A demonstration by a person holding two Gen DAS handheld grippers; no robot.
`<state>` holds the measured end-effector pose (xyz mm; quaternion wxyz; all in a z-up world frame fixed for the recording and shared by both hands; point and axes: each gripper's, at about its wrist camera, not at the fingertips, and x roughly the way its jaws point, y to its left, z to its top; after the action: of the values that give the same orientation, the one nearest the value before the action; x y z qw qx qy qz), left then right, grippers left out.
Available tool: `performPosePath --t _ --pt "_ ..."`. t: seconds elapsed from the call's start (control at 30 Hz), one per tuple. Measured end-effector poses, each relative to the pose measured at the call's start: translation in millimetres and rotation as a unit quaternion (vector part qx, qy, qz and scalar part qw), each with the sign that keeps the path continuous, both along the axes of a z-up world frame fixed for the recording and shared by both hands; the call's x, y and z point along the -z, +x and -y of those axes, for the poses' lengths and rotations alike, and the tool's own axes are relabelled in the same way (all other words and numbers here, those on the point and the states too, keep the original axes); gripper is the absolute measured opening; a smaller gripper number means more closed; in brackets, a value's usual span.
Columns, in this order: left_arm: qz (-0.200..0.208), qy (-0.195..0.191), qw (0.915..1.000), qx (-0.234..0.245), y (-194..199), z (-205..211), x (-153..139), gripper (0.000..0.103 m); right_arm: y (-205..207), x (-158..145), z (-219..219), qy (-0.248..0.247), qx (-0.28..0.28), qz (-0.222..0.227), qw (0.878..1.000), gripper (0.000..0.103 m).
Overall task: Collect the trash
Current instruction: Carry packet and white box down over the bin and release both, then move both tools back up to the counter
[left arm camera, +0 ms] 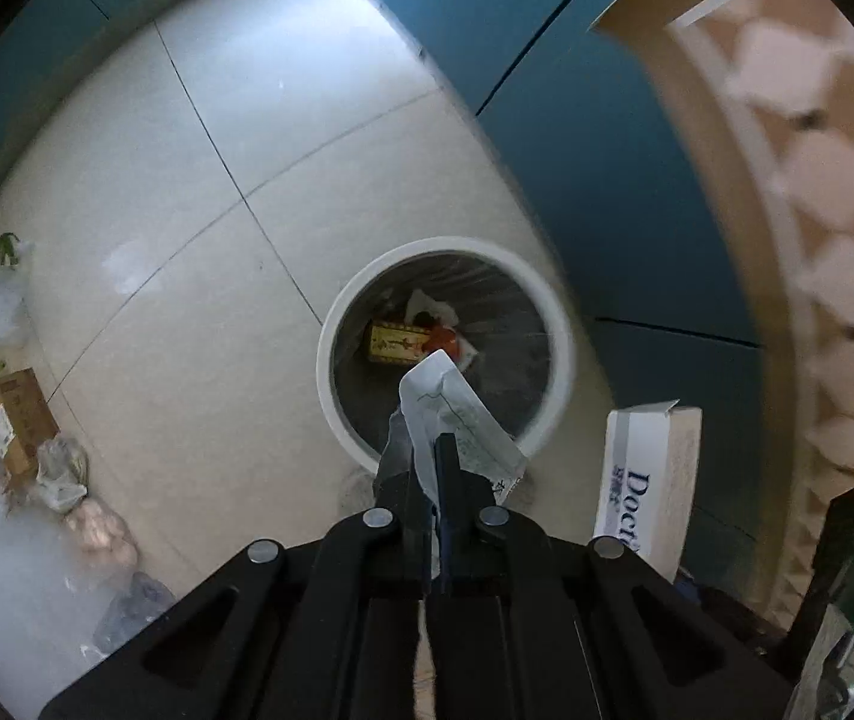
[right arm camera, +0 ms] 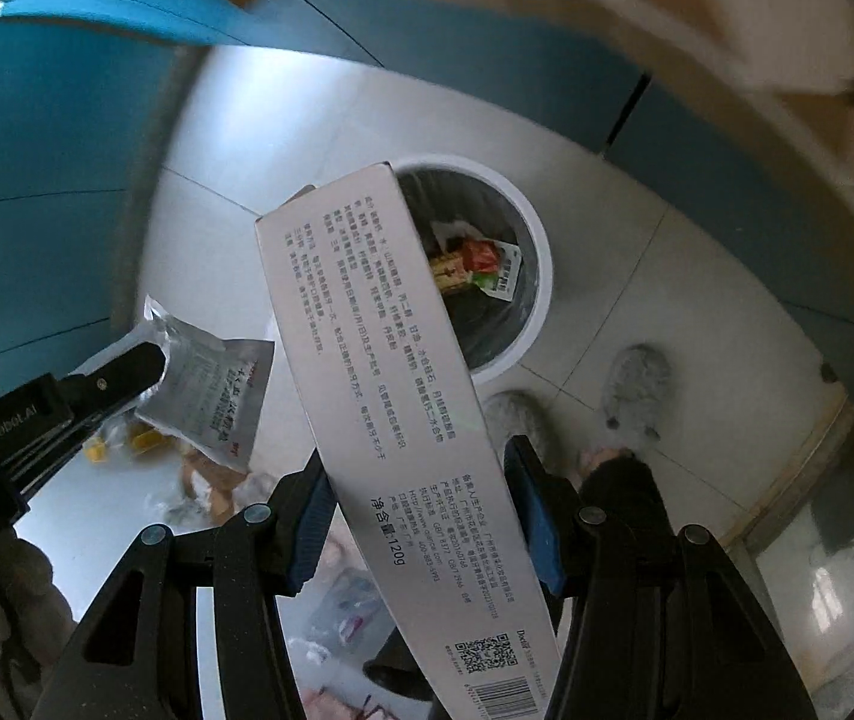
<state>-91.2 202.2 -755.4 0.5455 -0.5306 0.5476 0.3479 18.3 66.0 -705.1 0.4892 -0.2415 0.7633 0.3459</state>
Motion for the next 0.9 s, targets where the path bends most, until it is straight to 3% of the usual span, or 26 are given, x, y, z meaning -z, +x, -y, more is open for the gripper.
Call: performPosePath --t 0.17,0.33,0.37,0.4,0.47,0.6,0.7,0.9 --pt "-0.008 -0.030 0.9994 0.014 -2.3 -6.1 65.0 0.000 3.8 90.0 -20.5 -0.028 0.005 -0.008 1.000 0.057" --pt "-0.013 -0.058 0.9980 0.020 -11.0 -6.1 98.8 0.007 5.5 153.4 -33.2 -0.058 0.007 -0.026 0.998 0.057" --pt "-0.024 -0.053 0.9980 0.024 -12.6 -5.3 102.4 0.017 5.9 164.1 -35.7 -0.064 0.005 -0.032 0.997 0.057" --pt "-0.026 -0.048 0.9982 0.025 -13.1 -7.2 103.1 0.048 5.9 172.0 -37.1 -0.068 0.005 -0.035 0.997 0.057" --pt "-0.030 -0.033 0.9987 0.026 -16.0 -8.2 98.5 0.097 6.9 186.2 -38.1 -0.073 0.001 -0.038 0.997 0.058" --pt "-0.048 -0.008 0.9983 0.031 -27.3 -6.9 82.0 0.100 6.3 183.5 -40.9 -0.071 -0.004 -0.028 0.997 0.088" --pt "-0.066 0.019 0.9968 0.039 -34.4 -4.1 60.5 0.100 4.7 172.5 -40.3 -0.062 -0.021 -0.011 0.998 0.101" --pt "-0.081 0.064 0.9937 0.043 -48.0 12.3 -7.6 0.100 1.9 119.5 -39.3 -0.048 -0.084 0.062 0.993 0.103"
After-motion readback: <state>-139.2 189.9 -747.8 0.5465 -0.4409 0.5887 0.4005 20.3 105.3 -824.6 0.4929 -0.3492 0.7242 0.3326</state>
